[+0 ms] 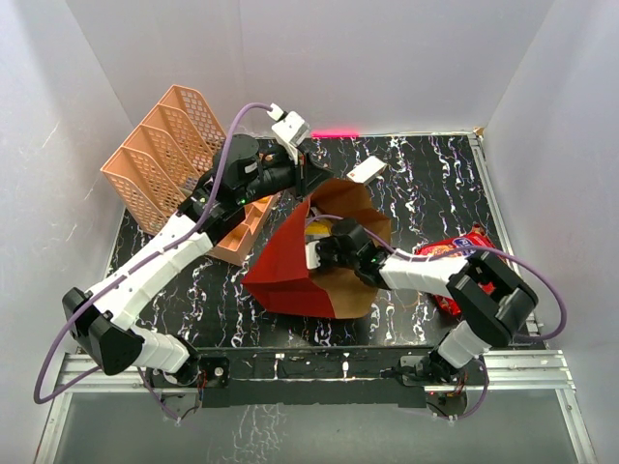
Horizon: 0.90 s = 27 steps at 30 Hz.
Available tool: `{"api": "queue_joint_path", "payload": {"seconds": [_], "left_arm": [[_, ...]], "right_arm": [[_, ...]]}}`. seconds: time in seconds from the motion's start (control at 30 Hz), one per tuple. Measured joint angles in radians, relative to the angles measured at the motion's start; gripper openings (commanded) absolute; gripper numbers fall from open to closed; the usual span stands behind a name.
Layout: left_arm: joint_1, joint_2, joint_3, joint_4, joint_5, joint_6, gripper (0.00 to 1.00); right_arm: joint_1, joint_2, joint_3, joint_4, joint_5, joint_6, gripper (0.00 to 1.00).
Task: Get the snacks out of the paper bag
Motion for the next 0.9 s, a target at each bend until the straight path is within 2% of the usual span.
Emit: {"api": "queue_joint_path", "payload": {"seconds": [0.33,0.6,0.73,0.9], "left_arm": [[0.0,-0.003,0.021,-0.085,-0.055,0.145,0.0],[0.0,-0.174,-0.18,-0.054,-0.001,0.195,0.0],[0.0,-0.233,-0.192,-0.041,-0.002,0.203,0.0],[0.0,-0.218,-0.189,-0.048,-0.009,0.204,0.0]], "right_arm": [[0.062,0.148,0.15,0.127,0.039,0.119,0.08],[0.137,0.161,0.16,0.164,0.073,0.181,0.08],[0.209,0.185,0.182,0.19,0.094,0.221,0.08],[0.289,0.307,0.254,0.282,0.119,0.278,0.08]]}}
